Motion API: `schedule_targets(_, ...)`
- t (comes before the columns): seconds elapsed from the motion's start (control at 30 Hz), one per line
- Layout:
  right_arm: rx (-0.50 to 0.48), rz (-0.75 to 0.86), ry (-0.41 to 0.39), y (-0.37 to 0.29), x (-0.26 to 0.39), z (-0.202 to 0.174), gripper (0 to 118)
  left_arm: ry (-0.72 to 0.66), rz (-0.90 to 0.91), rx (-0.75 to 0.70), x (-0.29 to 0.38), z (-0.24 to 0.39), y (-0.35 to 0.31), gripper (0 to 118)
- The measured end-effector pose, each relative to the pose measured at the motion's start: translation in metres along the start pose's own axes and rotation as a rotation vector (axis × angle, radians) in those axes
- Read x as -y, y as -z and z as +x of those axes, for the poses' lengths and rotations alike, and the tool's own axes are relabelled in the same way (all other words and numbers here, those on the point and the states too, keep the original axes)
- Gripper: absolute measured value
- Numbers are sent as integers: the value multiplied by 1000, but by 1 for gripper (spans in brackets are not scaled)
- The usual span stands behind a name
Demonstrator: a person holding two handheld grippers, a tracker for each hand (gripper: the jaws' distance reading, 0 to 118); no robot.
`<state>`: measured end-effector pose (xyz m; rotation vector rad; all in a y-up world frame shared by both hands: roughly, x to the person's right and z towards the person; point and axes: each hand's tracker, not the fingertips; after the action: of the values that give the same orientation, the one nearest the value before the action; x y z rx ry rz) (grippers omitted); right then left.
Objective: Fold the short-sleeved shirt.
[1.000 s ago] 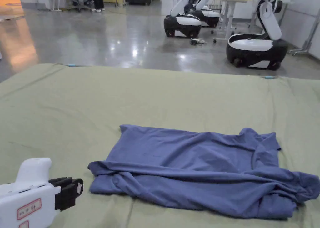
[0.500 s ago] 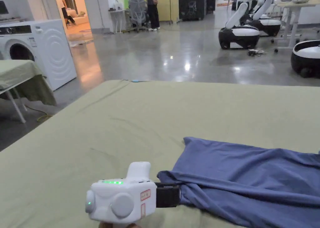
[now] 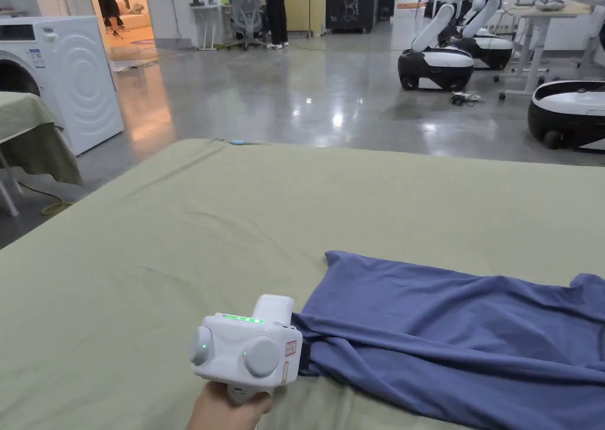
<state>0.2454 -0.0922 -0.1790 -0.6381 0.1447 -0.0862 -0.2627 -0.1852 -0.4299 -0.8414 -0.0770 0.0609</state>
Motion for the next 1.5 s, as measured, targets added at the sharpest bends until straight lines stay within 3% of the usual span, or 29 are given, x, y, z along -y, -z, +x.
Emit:
schedule_targets(0.13, 29, -23, 0, 12, -2, 4, 3, -34, 14, 77, -2, -3, -5, 6)
schedule_targets(0.3, 61, -38, 7, 53, -22, 19, 3, -25, 19, 70, -2, -3, -7, 6)
schedule_targets(0.37, 87, -56, 12, 81, -33, 30, 8, -29, 16, 73, -3, -3, -8, 6)
schedule_targets(0.47, 89, -166, 59, 127, -46, 47, 87, -34, 16, 78, -3, -3, -11, 6)
schedule_targets(0.5, 90, -190, 80, 138, -47, 52, 94, -34, 17, 81, -3, -3, -11, 6)
schedule_targets(0.53, 92, -181, 104, 153, -49, 59, 94, -36, 17, 82, -3, -3, -11, 6)
schedule_targets(0.67, 107, -282, 74, 200, -56, 66, 95, -26, 11, 77, -4, -3, -10, 6)
schedule_targets(0.8, 29, -276, 89, 219, -63, 66, 94, -29, 10, 77, -4, -3, -10, 6)
schedule_targets(0.83, 16, -284, 95, 223, -64, 64, 88, -32, 7, 80, -4, -2, -10, 6)
schedule_targets(0.87, 25, -299, 84, 226, -66, 61, 79, -32, 6, 79, -4, -2, -9, 6)
schedule_targets(0.93, 107, -327, -13, 228, -66, 53, 48, -32, -1, 78, -3, 0, -7, 6)
schedule_targets(0.97, 130, -300, -52, 223, -65, 49, 24, -28, -3, 76, -2, 0, -6, 6)
schedule_targets(1.0, 101, -292, -48, 220, -65, 49, 14, -25, -3, 75, -2, 0, -5, 6)
schedule_targets(1.03, -2, -286, 4, 217, -66, 49, 14, -23, -2, 75, -1, 0, -5, 6)
schedule_targets(1.07, 116, -268, -36, 213, -67, 45, 14, -21, -4, 74, -1, 0, -5, 6)
schedule_targets(1.1, 118, -279, -63, 211, -68, 42, 14, -22, -7, 74, 0, 1, -6, 6)
schedule_targets(1.23, 57, -270, -26, 200, -72, 45, 14, -40, -9, 101, 1, -3, -21, 6)
schedule_targets(1.5, 24, -237, 19, 131, -55, 52, 14, -24, 9, 161, 28, -9, -88, 6)
